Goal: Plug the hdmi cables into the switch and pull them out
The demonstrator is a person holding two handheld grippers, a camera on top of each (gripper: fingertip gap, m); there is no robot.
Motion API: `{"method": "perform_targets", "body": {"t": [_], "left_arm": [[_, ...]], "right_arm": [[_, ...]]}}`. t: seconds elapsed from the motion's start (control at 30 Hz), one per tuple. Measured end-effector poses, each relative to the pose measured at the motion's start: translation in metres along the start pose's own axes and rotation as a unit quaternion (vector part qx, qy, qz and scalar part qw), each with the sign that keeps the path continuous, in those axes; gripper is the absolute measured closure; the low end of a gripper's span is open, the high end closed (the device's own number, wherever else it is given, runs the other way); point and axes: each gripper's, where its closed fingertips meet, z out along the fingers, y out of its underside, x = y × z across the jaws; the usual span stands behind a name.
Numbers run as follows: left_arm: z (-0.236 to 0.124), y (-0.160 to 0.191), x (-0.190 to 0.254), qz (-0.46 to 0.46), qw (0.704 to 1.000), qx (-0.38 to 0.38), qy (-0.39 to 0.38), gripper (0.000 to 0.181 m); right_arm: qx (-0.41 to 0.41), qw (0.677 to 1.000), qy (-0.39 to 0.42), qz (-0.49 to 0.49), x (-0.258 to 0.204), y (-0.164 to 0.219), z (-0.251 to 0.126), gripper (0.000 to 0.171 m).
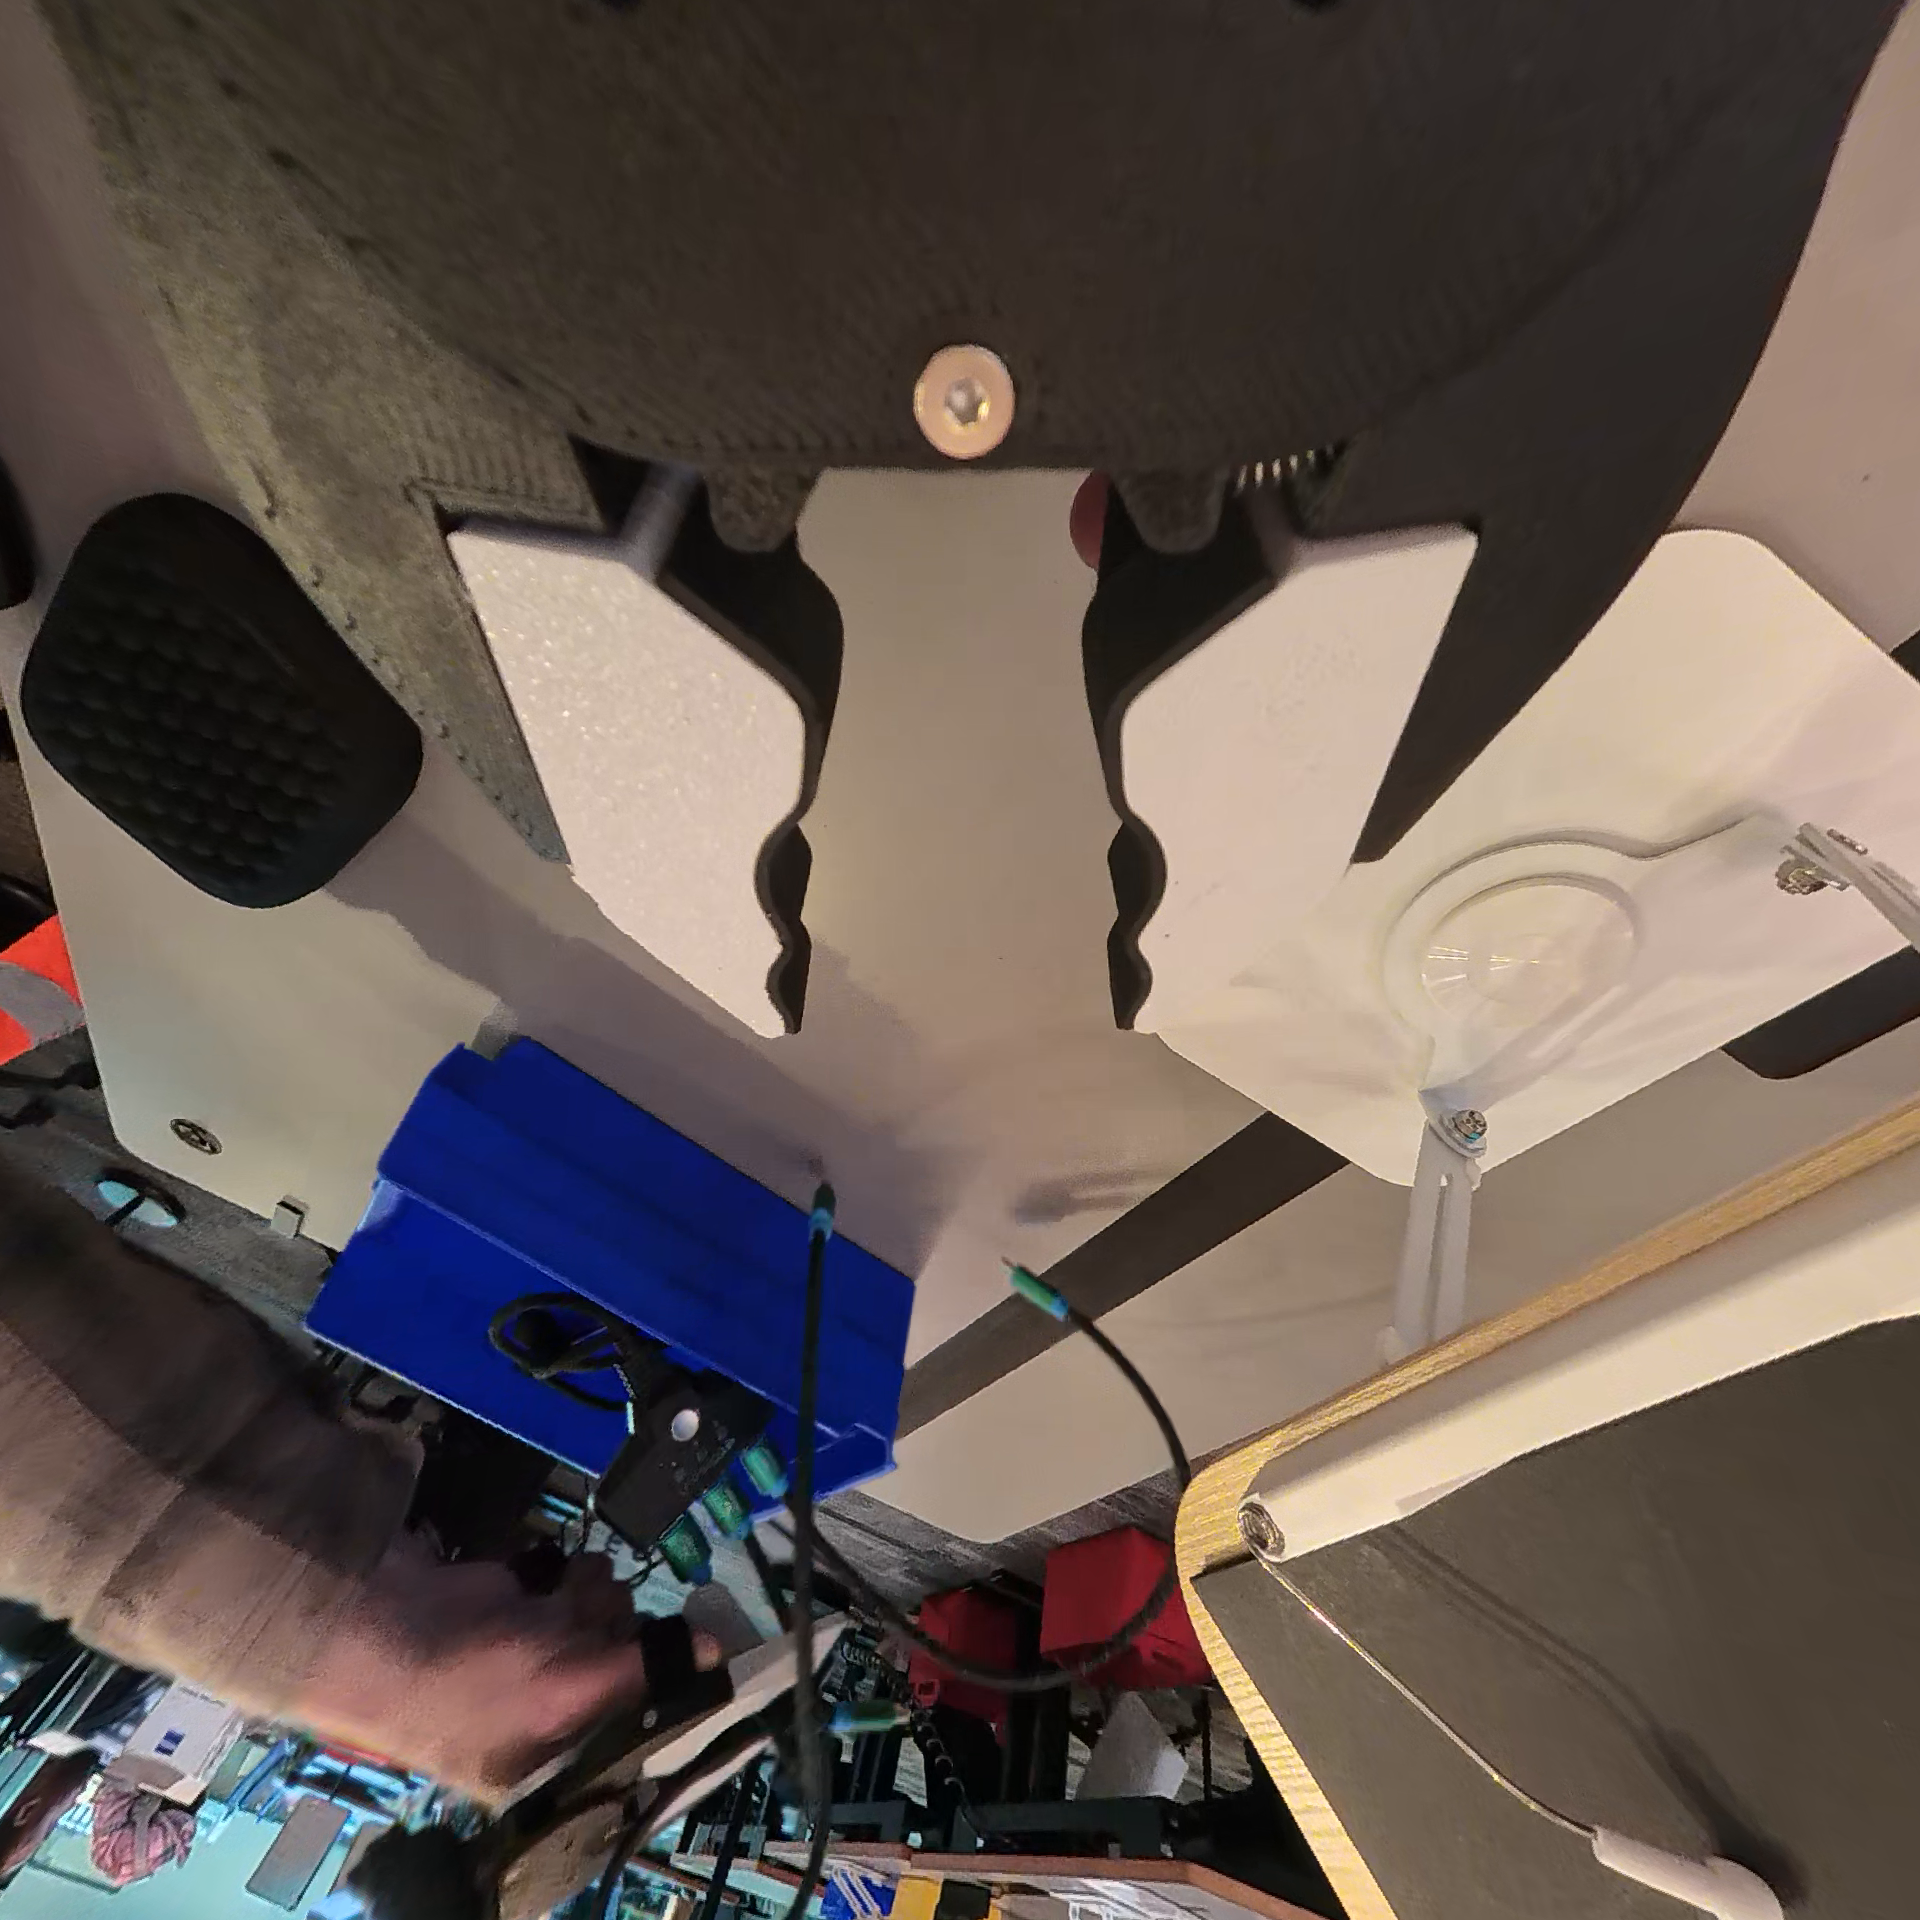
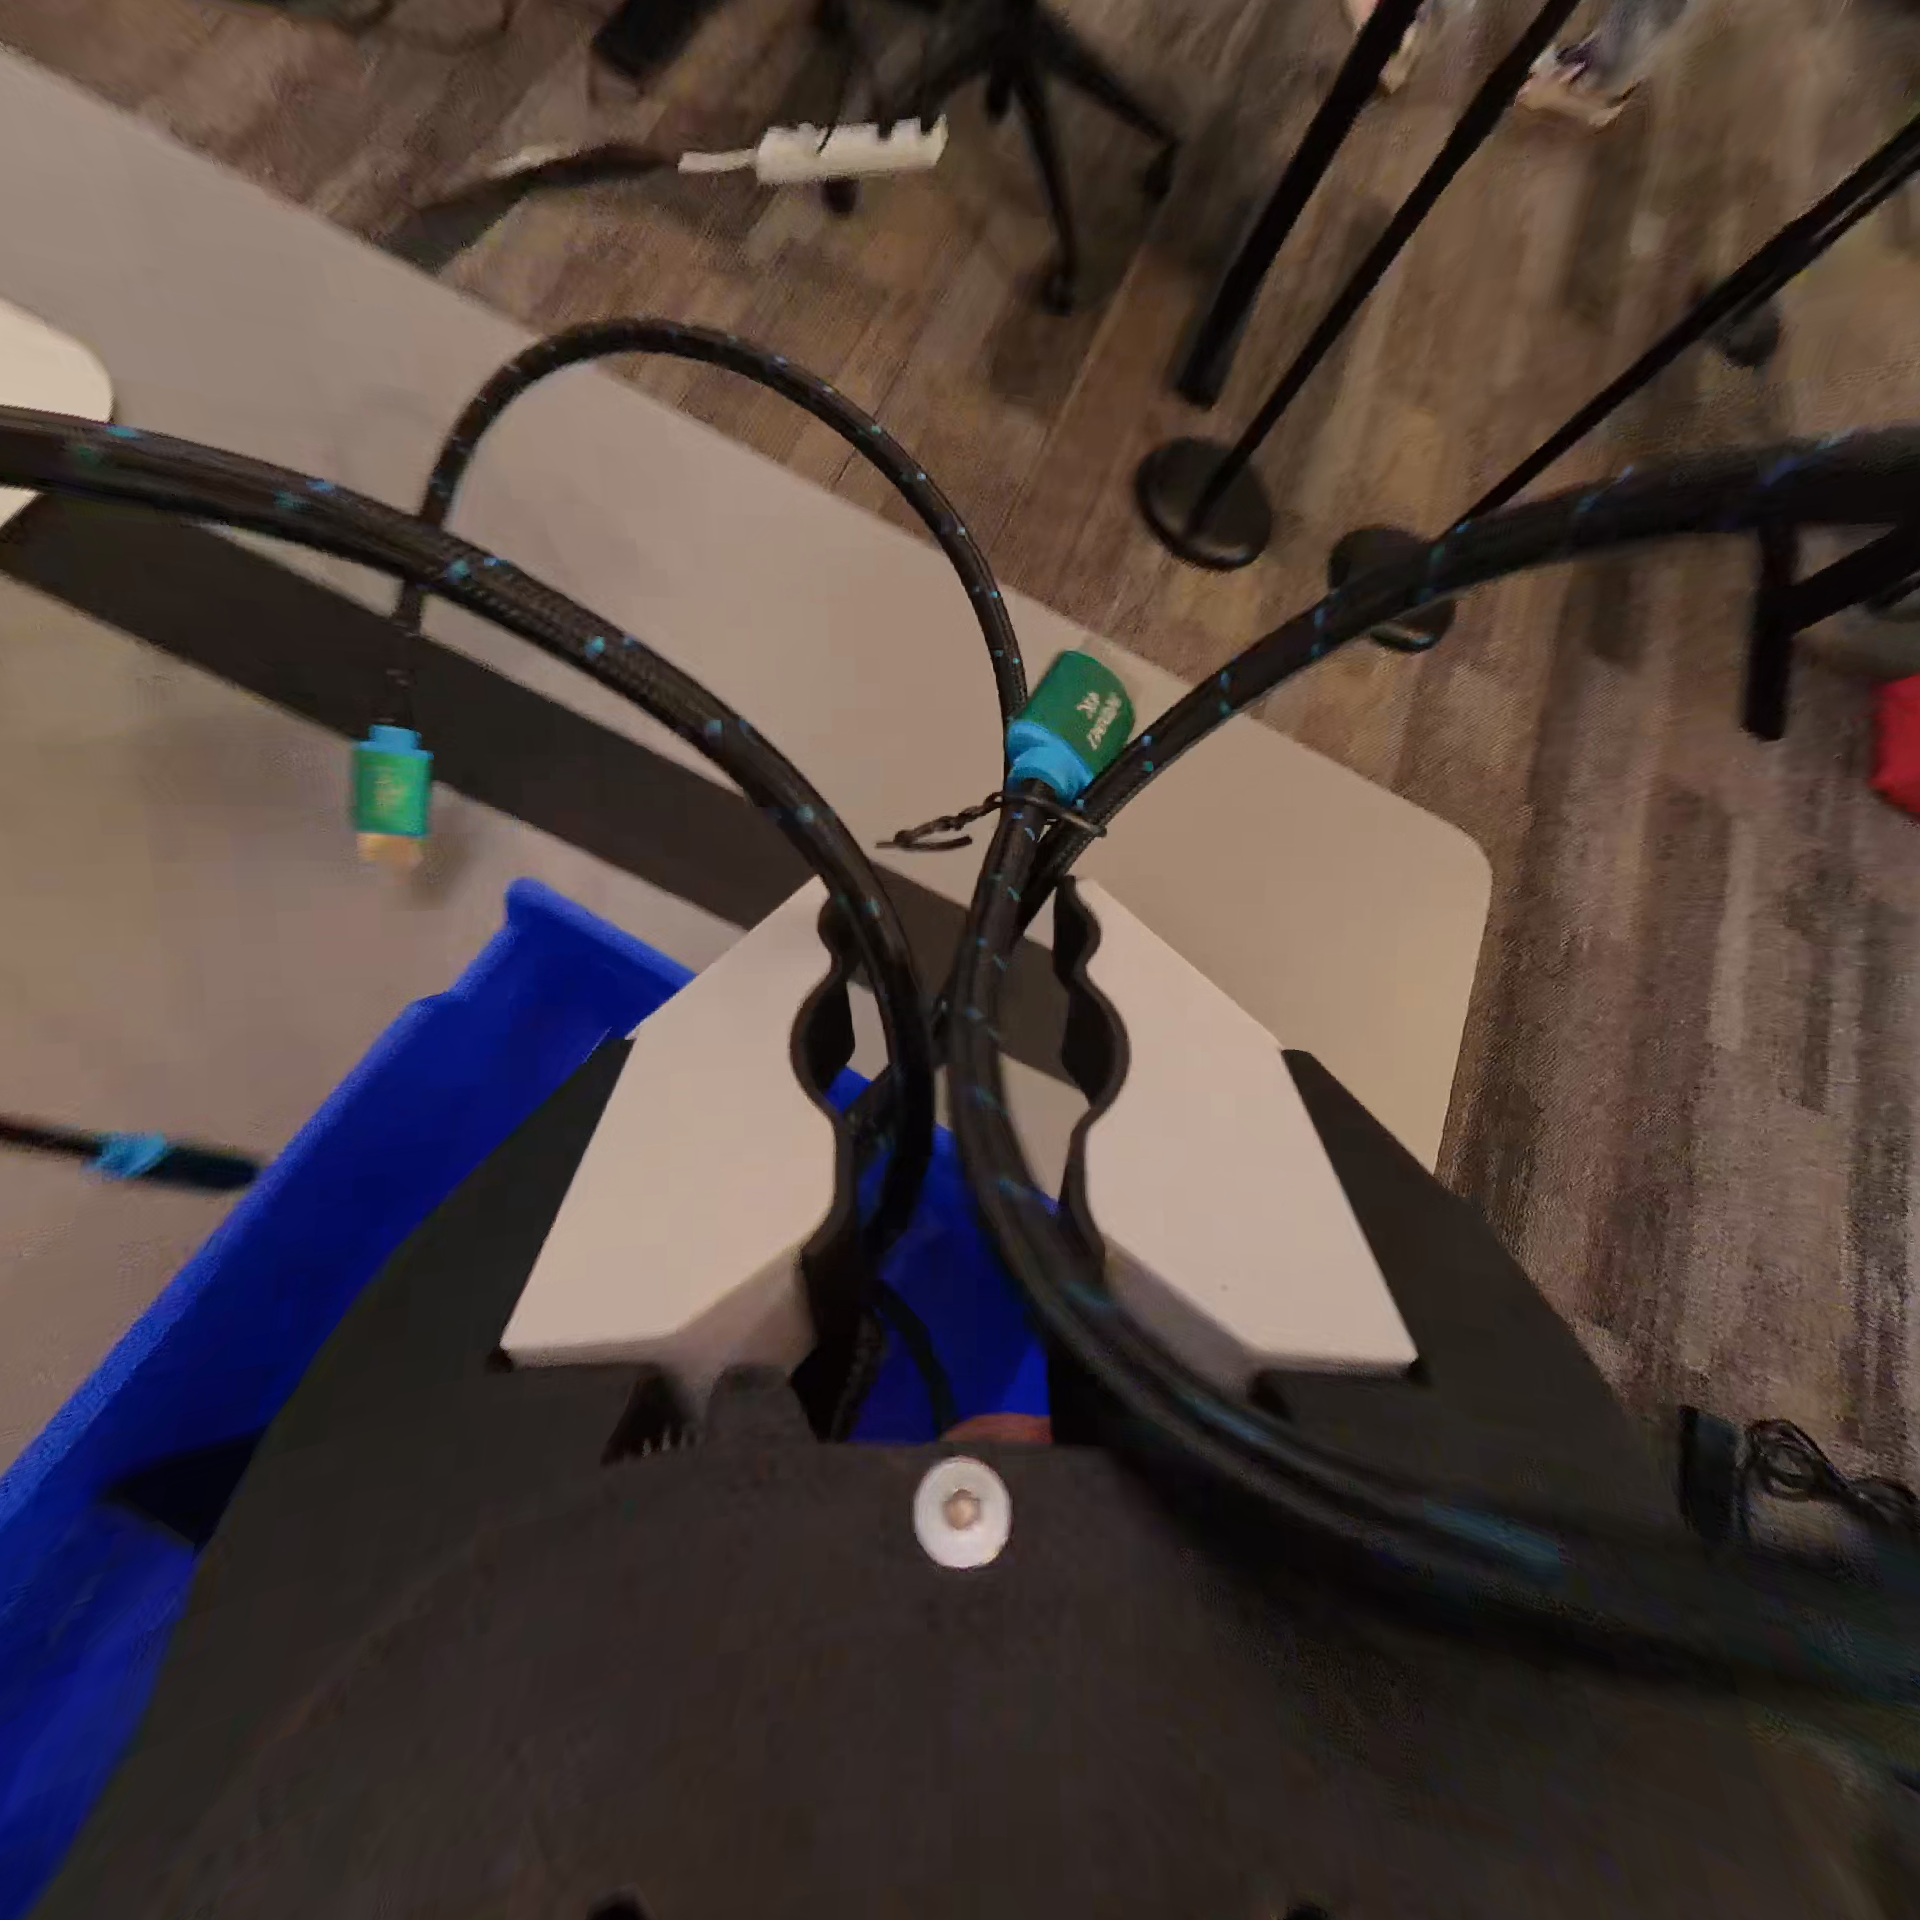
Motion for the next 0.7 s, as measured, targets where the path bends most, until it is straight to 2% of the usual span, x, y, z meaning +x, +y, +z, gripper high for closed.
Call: {"method": "perform_targets", "body": {"t": [0.07, 0.13, 0.2, 0.23, 0.27, 0.3, 0.33, 0.43, 0.53, 0.57, 0.7], "left_arm": [[0.001, 0.001, 0.001, 0.0, 1.0, -0.001, 0.001, 0.126], [0.001, 0.001, 0.001, 0.002, 1.0, -0.002, 0.001, 0.126], [0.001, 0.001, 0.001, 0.003, 1.0, -0.003, 0.001, 0.126], [0.001, 0.001, 0.002, 0.002, 1.0, -0.002, 0.002, 0.126], [0.001, 0.0, 0.002, 0.001, 1.0, -0.002, 0.003, 0.126], [0.001, 0.0, 0.003, 0.002, 1.0, -0.002, 0.004, 0.126], [0.001, 0.001, 0.004, 0.004, 1.0, -0.003, 0.004, 0.126], [0.001, 0.0, 0.005, 0.004, 1.0, -0.003, 0.006, 0.126], [0.002, 0.0, 0.006, 0.005, 1.0, -0.004, 0.008, 0.126], [0.002, 0.0, 0.007, 0.006, 1.0, -0.005, 0.008, 0.126], [0.002, 0.0, 0.008, 0.009, 1.0, -0.006, 0.009, 0.126]], "right_arm": [[-0.019, 1.0, -0.015, -0.018, -0.003, -0.001, -0.007, 0.129], [-0.009, 0.999, -0.016, -0.034, -0.005, -0.005, -0.015, 0.143], [-0.027, 0.998, -0.046, -0.025, -0.013, 0.0, -0.02, 0.131], [-0.043, 0.997, -0.066, -0.014, -0.019, 0.004, -0.022, 0.119], [-0.059, 0.996, -0.069, -0.014, -0.02, 0.009, -0.025, 0.116], [-0.062, 0.996, -0.059, -0.024, -0.018, 0.009, -0.028, 0.122], [-0.067, 0.996, -0.057, -0.03, -0.019, 0.01, -0.032, 0.121], [-0.118, 0.988, -0.091, -0.03, -0.039, 0.024, -0.044, 0.115], [-0.17, 0.977, -0.126, -0.029, -0.063, 0.044, -0.044, 0.125], [-0.186, 0.974, -0.121, -0.036, -0.065, 0.051, -0.041, 0.134], [-0.146, 0.983, -0.108, -0.032, -0.072, 0.044, -0.035, 0.144]]}}
